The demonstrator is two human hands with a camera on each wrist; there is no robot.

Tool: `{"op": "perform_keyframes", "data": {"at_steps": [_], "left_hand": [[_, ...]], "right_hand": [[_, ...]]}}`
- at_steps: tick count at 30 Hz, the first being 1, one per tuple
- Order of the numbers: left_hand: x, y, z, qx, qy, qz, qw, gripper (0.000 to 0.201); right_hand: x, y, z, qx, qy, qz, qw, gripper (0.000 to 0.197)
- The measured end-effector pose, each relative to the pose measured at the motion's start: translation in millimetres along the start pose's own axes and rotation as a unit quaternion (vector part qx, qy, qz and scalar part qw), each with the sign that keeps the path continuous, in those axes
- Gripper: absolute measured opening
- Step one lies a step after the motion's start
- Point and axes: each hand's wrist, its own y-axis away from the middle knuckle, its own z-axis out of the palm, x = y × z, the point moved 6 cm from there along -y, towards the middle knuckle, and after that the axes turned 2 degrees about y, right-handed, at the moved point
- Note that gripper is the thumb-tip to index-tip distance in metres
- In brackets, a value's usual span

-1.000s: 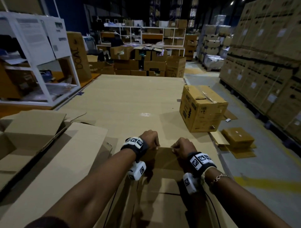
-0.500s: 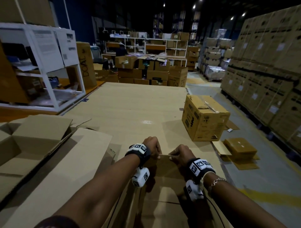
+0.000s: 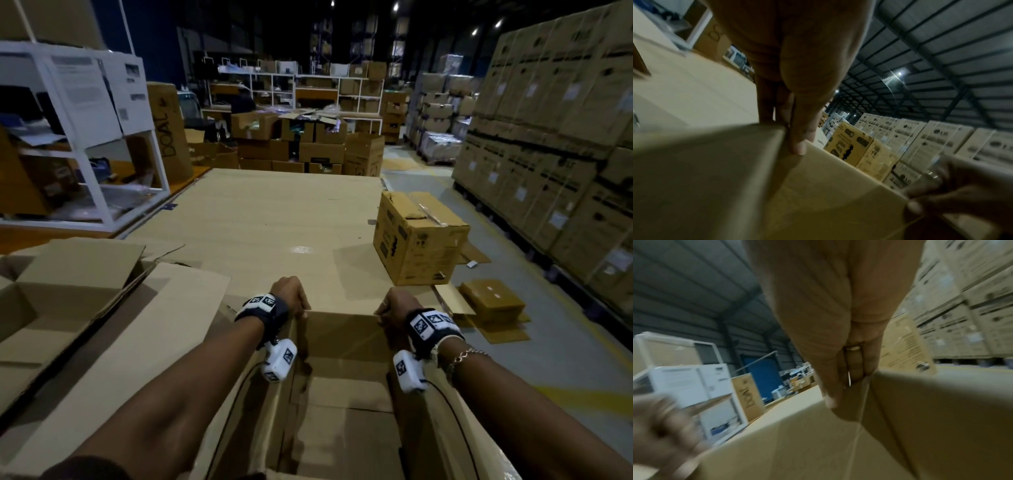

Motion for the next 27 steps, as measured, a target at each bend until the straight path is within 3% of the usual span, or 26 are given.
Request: {"op": "perform_keyframes", "data": {"at_steps": [8, 11, 14, 17, 20, 23, 27], "left_hand": [[-5, 3, -2, 0.008, 0.000, 0.008, 1.000, 0.023], [-9, 8, -1, 0.007, 0.029, 0.009, 1.000, 0.023], [-14, 22, -3, 0.012, 0.074, 0.011, 0.997, 0.045], [-26, 42, -6, -0.007, 0.127, 0.009, 0.992, 0.063], [-44, 72, 1, -0.030, 0.144, -0.031, 0.989, 0.071], [-67, 103, 12, -0.005, 0.137, -0.097, 0.986, 0.075], [-95, 134, 31, 0.002, 0.189, -0.183, 0.965, 0.081]], "right_hand": [[1, 5, -4, 0.011, -0.003, 0.023, 1.000, 0.008], [6, 14, -7, -0.014, -0.023, 0.000, 1.000, 0.019], [9, 38, -17, -0.065, -0.003, -0.038, 0.997, 0.039], [20, 66, -27, -0.071, 0.004, -0.054, 0.996, 0.047], [39, 99, -28, -0.066, 0.005, -0.024, 0.997, 0.051], [63, 131, -18, -0.070, -0.017, 0.026, 0.997, 0.059], [84, 171, 9, -0.066, -0.126, 0.106, 0.984, 0.063]]}}
